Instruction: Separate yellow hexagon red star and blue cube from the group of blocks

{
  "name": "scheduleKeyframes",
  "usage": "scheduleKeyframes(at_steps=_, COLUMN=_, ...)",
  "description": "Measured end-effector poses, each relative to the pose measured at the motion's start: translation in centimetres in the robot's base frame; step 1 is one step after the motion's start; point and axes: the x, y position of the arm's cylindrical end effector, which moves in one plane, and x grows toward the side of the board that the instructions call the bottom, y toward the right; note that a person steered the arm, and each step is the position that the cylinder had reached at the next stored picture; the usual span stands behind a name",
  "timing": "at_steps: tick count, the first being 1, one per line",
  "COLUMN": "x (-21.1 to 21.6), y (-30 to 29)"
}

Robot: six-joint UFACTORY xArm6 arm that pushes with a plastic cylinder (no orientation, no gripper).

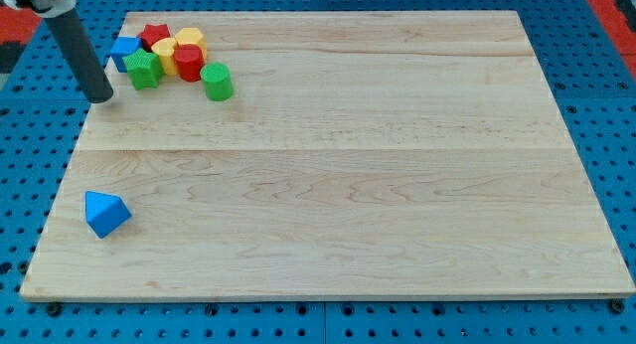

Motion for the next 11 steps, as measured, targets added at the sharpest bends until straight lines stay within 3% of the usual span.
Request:
scheduleKeyframes(at_steps=2, x=-5.8, y=0.5)
scheduleKeyframes(at_steps=6, x=-13.4, y=-0.3)
scheduleKeyframes(at_steps=8, x=-12.2, y=8.3)
scheduleKeyframes(at_steps=10, x=-7.7, y=21.0)
scheduleKeyframes(at_steps=11, x=-7.8, y=21.0)
